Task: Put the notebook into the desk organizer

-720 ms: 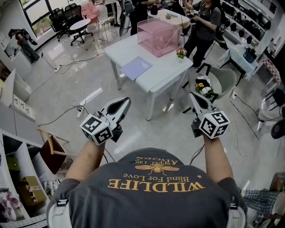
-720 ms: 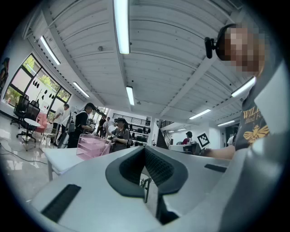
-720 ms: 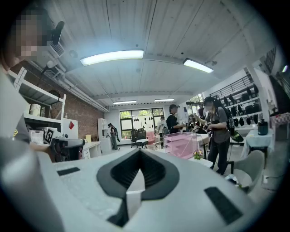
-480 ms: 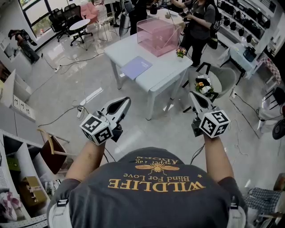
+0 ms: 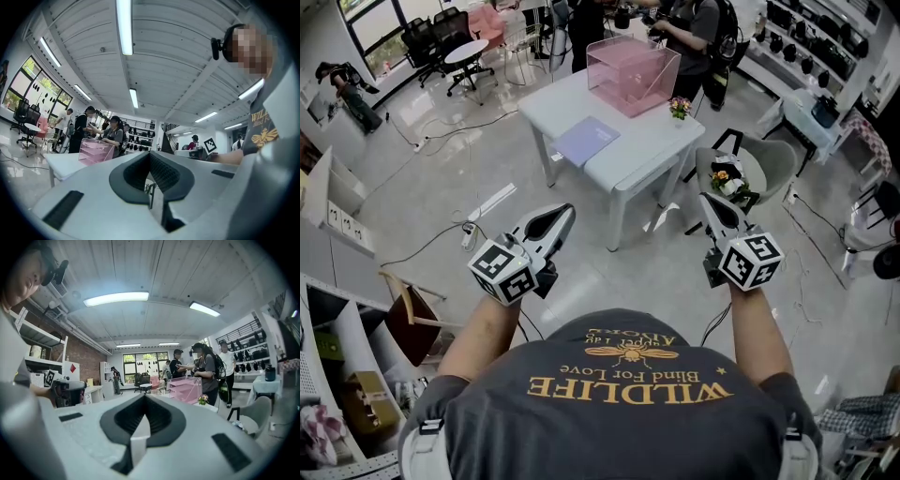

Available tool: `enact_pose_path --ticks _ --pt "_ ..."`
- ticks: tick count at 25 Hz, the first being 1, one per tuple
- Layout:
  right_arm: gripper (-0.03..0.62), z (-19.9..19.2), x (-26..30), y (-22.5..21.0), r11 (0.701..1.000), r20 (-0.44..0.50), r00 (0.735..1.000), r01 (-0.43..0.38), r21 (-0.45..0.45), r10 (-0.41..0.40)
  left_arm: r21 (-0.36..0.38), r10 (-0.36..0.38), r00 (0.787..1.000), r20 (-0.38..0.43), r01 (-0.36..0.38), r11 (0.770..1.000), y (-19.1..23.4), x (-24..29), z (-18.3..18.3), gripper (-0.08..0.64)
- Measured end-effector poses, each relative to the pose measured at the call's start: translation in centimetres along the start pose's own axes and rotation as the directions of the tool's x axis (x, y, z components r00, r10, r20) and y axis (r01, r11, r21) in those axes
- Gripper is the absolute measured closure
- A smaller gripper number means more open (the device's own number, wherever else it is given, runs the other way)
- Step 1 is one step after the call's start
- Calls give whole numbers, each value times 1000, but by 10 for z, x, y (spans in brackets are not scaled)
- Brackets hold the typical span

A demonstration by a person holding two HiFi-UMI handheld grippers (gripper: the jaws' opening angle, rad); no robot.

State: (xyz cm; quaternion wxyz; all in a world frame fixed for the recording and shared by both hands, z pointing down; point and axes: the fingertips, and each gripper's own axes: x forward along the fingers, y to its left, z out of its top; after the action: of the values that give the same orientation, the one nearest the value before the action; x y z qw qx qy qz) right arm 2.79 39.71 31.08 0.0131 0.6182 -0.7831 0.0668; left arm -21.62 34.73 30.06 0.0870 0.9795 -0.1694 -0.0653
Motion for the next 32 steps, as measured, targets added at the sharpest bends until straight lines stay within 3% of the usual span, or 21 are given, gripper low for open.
enact_pose_path --ticks 9,10,11,13,25,32 --pt "592 -2 -8 -5 1000 2 1000 -7 -7 7 28 -3 1000 -8 3 1000 -8 8 0 541" --pt "592 -2 -10 -5 1000 3 1000 -11 -10 11 36 -18 1000 -16 18 999 -12 10 -1 349" --pt "592 -2 -11 -6 1000 4 1000 -16 -13 16 43 -29 999 -20 30 999 -16 13 -1 225" --pt "592 -1 -15 -9 1000 8 1000 -25 -17 25 57 -31 999 -13 31 998 -21 18 1 157" --pt "592 -2 -53 -80 993 12 993 -116 -4 116 51 84 996 -6 -84 995 -74 74 -9 129" --pt "592 1 -31 -111 990 24 990 -138 10 137 39 117 993 -19 -116 992 -62 96 -13 129"
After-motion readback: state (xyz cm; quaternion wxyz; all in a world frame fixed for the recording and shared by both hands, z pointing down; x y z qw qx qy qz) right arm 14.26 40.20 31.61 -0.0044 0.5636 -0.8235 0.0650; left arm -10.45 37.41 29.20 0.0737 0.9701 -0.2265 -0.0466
